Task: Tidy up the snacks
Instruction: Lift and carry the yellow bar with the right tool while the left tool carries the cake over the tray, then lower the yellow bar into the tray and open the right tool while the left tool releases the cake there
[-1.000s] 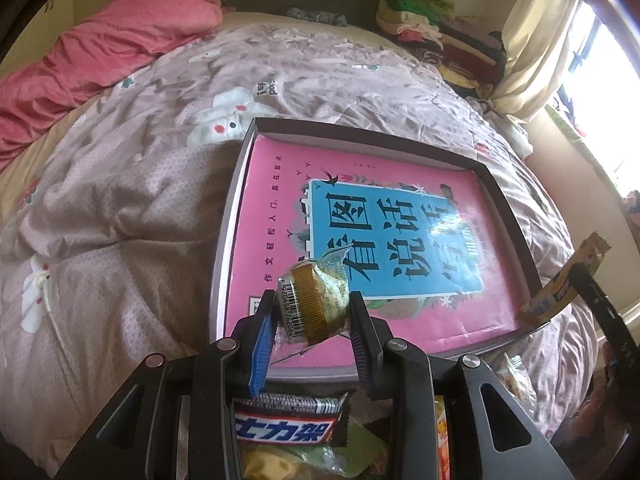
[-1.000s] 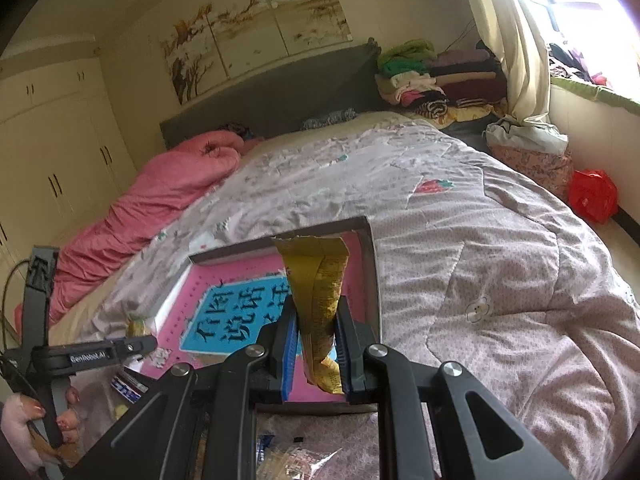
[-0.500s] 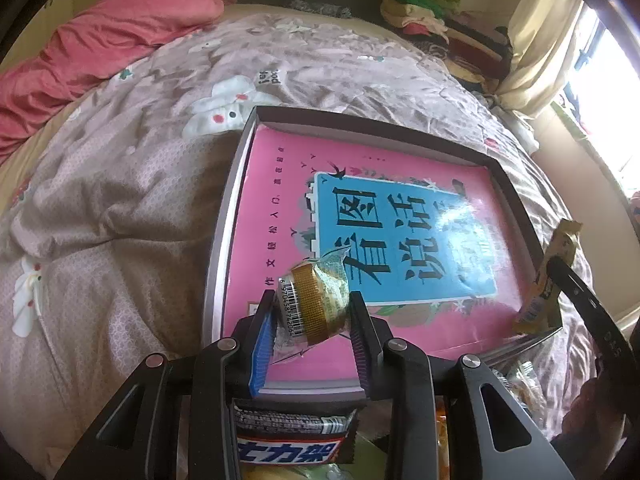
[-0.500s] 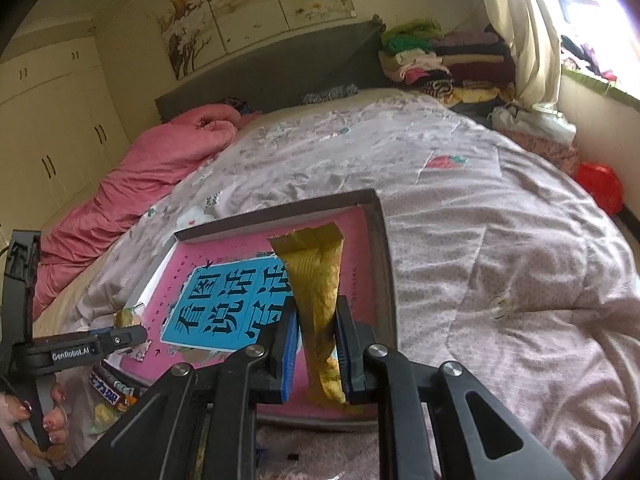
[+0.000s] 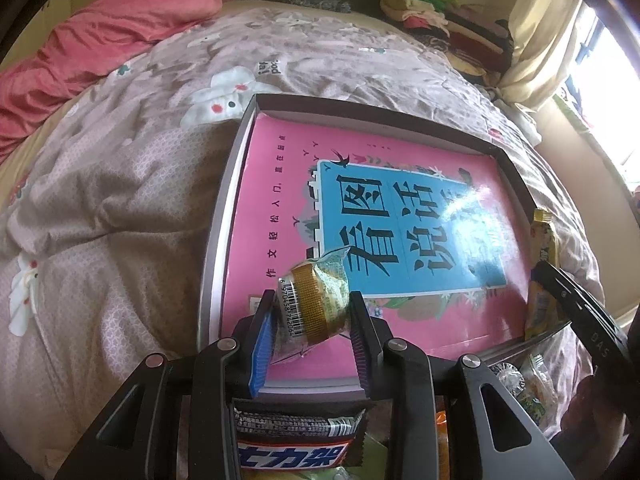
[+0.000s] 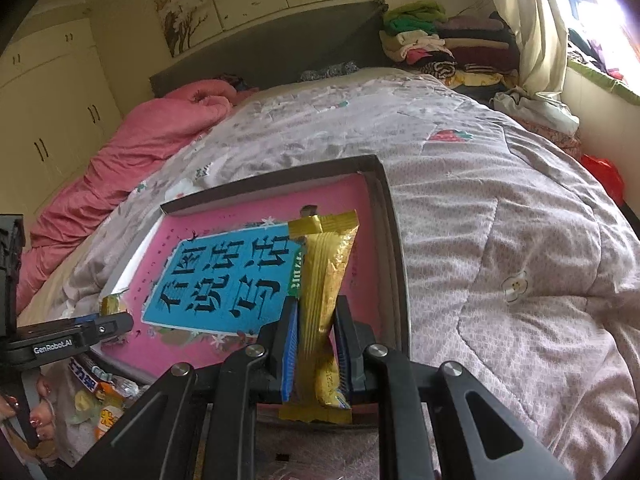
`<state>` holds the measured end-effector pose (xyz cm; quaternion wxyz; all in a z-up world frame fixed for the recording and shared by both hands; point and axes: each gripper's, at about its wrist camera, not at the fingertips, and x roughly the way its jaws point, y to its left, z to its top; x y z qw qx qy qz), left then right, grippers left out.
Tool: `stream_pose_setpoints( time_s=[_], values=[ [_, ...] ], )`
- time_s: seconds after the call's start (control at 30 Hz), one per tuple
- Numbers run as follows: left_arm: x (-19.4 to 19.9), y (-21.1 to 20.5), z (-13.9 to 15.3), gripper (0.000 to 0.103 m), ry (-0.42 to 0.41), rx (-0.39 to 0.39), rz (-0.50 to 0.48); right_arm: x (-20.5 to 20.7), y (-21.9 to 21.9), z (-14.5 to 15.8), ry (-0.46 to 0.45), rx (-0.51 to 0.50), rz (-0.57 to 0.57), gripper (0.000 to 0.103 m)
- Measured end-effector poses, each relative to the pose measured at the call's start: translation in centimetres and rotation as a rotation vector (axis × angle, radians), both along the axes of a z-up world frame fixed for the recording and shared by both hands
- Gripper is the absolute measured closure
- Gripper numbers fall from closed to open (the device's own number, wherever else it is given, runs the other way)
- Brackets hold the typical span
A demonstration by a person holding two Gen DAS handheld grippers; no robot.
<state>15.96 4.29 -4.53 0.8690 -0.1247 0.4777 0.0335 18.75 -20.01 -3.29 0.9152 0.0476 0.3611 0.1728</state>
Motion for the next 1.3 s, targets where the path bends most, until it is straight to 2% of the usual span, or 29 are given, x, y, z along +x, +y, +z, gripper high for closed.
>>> stream_pose_setpoints(
  time_s=[0.2, 0.47, 0.83, 1.1, 1.3],
  values=[
    [0.0, -0.4, 0.0, 0.067, 0.001, 0.047, -0.010, -0.3, 0.0, -0.1, 0.000, -0.046, -0.017, 0.085],
    [-0.1, -0.6, 0.0, 0.067, 0.005, 0.062, -0.021, -1.1, 0.0, 0.3, -0.018, -0.092, -0.013, 0.085],
    [-0.2, -0.5, 0.1, 0.066, 0.012, 0.061, -0.014, -2.0, -0.5, 0.3, -0.006, -0.081, -0.017, 0.083],
    [-0.5, -0.9, 0.0, 0.065, 0.014, 0.069, -0.031, -2.3, -0.9, 0.5, -0.010, -0.084, -0.034, 0.076],
    [-0.8, -1.0, 0.2, 0.058, 0.017, 0.072, -0.031, -2.6, -1.3, 0.5, -0.007, -0.073, -0.038, 0.073]
  ],
)
